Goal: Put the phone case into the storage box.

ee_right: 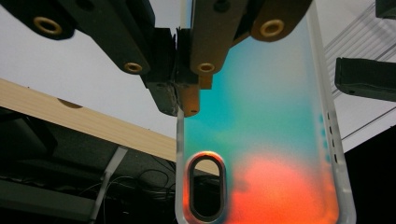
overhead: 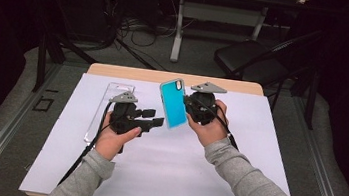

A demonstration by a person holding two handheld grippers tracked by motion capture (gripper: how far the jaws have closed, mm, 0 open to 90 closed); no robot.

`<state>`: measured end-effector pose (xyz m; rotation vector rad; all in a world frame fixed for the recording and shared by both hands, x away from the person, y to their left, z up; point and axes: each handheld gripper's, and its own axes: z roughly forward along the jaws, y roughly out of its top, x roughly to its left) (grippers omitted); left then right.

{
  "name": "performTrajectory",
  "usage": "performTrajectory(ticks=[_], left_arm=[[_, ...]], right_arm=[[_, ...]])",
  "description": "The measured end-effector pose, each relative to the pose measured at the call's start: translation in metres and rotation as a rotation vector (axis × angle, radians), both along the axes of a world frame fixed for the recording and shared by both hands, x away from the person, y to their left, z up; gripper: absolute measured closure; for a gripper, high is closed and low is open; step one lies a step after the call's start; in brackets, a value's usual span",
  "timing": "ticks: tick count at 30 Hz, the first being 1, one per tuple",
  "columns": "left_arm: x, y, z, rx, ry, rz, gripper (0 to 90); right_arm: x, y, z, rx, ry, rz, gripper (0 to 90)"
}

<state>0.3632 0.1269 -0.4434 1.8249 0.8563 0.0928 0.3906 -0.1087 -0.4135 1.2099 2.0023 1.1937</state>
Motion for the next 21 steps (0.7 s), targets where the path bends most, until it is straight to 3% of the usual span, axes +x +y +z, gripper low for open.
performTrajectory(ticks=[3, 7, 21], left_arm=[[-0.0002, 0.0001, 0.0, -0.014, 0.01, 0.005, 48.1], [0.0005, 0.0014, -0.0003, -0.048, 0.055, 0.003, 51.3], [0.004, -0.0015, -0.0049, -0.076, 0.085, -0.019, 63.9]], right_arm=[[-0.0005, 0.0006, -0.0003, -0.003, -0.004, 0.003, 88.8], [-0.0025, 0.0021, -0.0002, -0.002, -0.008, 0.008, 88.8], [-0.0071, 0.005, -0.0009, 0.009, -0.005, 0.028, 88.7]])
